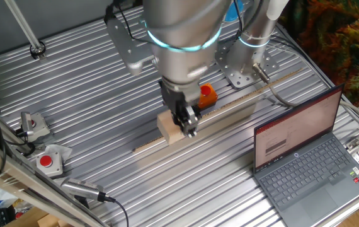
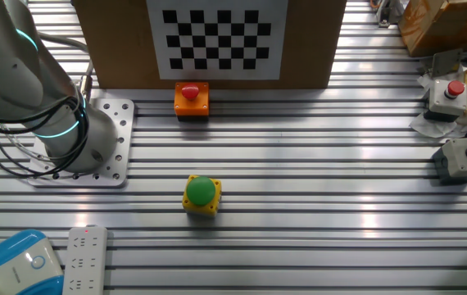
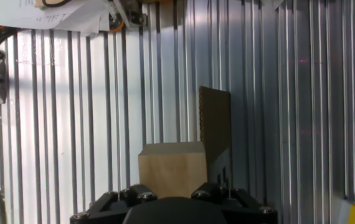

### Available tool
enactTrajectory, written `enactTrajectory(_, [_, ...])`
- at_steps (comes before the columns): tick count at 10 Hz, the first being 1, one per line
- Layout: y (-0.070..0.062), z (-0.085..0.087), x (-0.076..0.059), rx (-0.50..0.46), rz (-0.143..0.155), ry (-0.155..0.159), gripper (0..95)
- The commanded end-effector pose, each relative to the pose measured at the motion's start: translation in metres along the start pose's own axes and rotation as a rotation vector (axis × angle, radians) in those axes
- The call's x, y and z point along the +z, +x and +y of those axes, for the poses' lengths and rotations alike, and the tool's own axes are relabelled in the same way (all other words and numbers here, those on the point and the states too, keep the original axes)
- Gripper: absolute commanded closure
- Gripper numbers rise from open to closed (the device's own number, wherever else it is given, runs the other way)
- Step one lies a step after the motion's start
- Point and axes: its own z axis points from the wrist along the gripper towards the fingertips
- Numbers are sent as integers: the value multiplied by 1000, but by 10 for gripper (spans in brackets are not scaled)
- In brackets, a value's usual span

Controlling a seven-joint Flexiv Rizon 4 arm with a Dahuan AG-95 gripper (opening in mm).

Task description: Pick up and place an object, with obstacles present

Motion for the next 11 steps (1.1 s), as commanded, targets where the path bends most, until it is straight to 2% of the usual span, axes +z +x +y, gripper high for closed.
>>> enactTrajectory(1, [2,7,2,10,-3,1,950])
enactTrajectory(6, [5,20,17,8,-23,4,950])
enactTrajectory(11, [7,24,51,5,-50,19,950])
